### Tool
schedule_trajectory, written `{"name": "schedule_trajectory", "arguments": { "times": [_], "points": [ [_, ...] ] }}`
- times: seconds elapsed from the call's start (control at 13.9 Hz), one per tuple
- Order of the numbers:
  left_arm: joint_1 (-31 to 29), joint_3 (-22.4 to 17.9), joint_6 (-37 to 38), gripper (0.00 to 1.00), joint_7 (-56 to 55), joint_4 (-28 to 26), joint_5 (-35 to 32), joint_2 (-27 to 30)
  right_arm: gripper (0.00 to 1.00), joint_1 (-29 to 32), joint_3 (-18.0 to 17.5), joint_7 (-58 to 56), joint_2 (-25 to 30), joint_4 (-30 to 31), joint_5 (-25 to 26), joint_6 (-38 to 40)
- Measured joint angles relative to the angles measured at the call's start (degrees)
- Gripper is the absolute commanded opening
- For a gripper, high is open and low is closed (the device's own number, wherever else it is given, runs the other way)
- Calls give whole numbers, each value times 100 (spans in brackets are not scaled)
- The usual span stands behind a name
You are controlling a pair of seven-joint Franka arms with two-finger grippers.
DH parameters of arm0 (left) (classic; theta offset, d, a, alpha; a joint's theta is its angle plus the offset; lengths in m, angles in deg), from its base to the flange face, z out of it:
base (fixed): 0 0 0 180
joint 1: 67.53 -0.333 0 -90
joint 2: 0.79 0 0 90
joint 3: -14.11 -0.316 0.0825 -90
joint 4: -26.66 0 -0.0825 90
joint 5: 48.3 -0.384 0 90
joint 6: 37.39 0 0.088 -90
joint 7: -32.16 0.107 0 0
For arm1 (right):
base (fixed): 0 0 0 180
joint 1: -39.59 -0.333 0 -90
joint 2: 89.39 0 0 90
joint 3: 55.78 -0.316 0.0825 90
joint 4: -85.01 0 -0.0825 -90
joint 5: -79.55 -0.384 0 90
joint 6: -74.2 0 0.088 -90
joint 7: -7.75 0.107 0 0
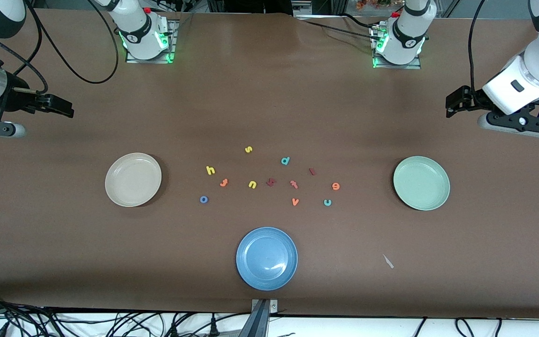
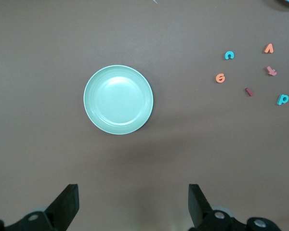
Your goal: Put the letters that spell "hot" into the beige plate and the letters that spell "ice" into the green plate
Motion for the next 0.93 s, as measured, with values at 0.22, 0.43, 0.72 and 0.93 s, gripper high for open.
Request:
{"name": "schedule_trajectory", "arguments": {
  "times": [0.22,0.43,0.72,0.93],
  "points": [
    [8,8,1,100,0,61,0,-6,100,0,0,0,0,0,0,0],
    [8,7,0,100,1,107,0,-23,100,0,0,0,0,0,0,0],
    [4,-1,0,100,1,120,0,-35,100,0,0,0,0,0,0,0],
    [4,-1,0,100,1,120,0,-55,100,0,0,0,0,0,0,0]
  ]
}}
